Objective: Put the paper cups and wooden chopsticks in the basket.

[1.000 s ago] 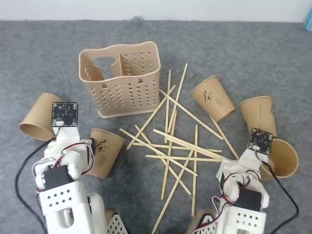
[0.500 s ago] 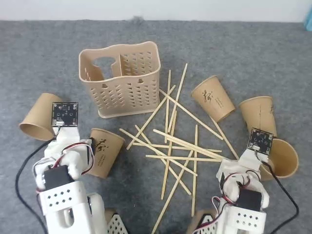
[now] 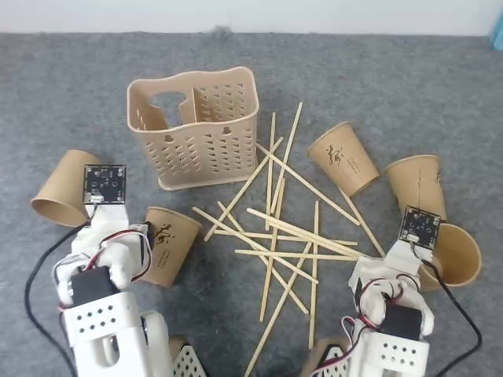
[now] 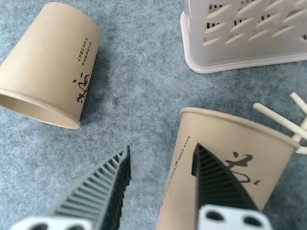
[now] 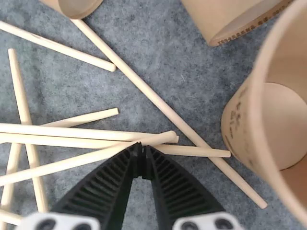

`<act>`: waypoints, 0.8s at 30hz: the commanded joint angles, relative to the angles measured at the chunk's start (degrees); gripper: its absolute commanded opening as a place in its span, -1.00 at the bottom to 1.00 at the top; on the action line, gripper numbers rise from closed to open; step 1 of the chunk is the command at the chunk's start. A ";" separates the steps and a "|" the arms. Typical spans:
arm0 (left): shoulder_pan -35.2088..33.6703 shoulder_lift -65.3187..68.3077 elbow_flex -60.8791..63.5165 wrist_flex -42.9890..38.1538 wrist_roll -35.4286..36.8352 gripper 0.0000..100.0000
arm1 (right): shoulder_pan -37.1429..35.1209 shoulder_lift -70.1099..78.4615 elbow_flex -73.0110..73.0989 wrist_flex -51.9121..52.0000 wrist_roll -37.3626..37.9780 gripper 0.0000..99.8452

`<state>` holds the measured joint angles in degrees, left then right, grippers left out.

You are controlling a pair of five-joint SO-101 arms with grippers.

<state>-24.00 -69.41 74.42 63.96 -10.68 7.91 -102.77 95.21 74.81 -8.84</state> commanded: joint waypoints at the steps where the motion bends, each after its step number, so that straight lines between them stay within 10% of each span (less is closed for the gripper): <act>1: 0.00 -0.09 0.40 -0.53 0.53 -0.59 | 0.75 -1.19 1.23 0.13 -0.44 -0.99; 24: 0.00 0.18 1.36 -2.99 0.53 -0.58 | -14.29 -1.10 1.23 0.04 -0.26 -0.99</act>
<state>-24.00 -69.41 75.74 61.49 -10.68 -5.71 -102.77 95.21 74.81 -8.84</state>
